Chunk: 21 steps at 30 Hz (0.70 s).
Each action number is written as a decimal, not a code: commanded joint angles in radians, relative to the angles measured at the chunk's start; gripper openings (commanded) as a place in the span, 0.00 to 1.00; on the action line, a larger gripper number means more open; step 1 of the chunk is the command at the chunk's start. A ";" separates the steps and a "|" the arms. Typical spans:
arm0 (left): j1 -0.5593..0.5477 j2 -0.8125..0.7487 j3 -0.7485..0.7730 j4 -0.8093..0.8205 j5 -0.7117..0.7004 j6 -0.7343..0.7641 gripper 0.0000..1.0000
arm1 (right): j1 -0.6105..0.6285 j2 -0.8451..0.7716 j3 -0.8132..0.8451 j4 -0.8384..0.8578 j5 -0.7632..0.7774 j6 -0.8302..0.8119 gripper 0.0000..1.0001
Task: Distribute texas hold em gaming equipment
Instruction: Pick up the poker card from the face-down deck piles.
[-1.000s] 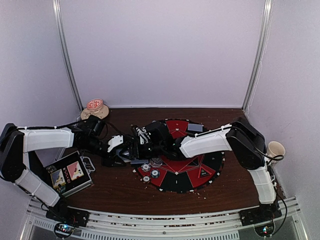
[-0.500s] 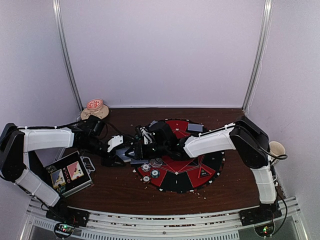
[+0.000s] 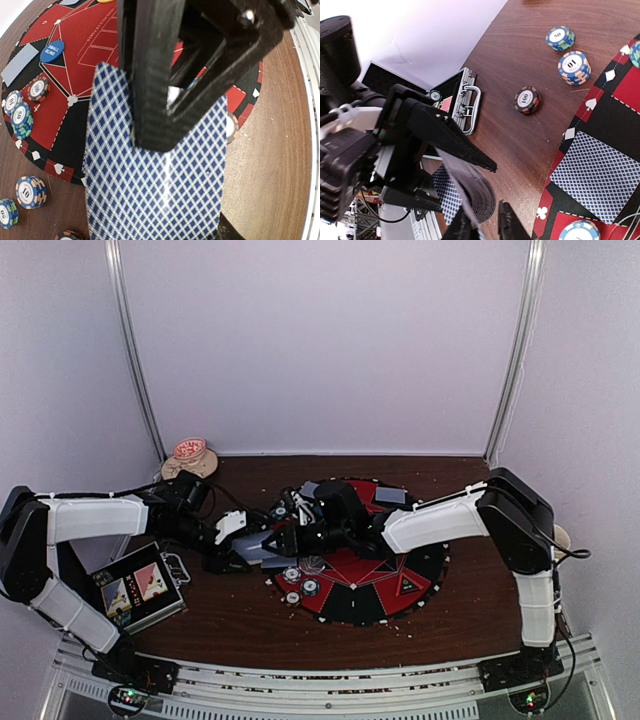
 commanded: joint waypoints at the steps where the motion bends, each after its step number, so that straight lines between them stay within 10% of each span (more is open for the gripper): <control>1: 0.000 -0.002 -0.001 0.016 0.033 0.014 0.45 | -0.009 -0.077 -0.034 0.064 -0.039 0.010 0.16; 7: 0.001 -0.002 0.000 0.016 0.032 0.014 0.45 | -0.008 -0.079 -0.053 0.133 -0.091 0.046 0.00; 21: 0.001 -0.008 0.000 0.016 0.031 0.012 0.45 | -0.114 -0.215 -0.254 0.258 -0.042 0.090 0.00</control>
